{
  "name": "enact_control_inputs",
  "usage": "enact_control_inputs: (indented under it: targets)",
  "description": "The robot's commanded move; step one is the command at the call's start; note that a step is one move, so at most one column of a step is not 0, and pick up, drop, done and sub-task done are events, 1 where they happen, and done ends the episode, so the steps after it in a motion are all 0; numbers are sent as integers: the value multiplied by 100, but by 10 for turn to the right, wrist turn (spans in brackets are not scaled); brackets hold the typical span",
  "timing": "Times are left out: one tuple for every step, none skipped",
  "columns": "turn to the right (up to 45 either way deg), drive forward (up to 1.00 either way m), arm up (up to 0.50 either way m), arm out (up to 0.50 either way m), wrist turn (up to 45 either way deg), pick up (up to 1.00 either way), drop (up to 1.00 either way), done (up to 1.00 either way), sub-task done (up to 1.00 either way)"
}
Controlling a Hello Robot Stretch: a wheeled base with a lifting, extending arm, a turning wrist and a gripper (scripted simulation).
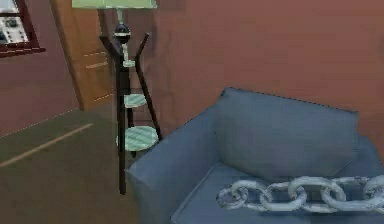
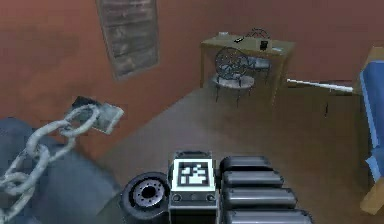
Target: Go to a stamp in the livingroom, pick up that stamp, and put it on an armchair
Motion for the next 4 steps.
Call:
enact_control_inputs:
  targets:
    - [450, 0, 0, 0, 0, 0, 0, 0, 0]
    - [30, 0, 0, 0, 0, 0, 0, 0, 0]
    - [-450, 0, 0, 0, 0, 0, 0, 0, 0]
    - [-450, 0, 0, 0, 0, 0, 0, 0, 0]
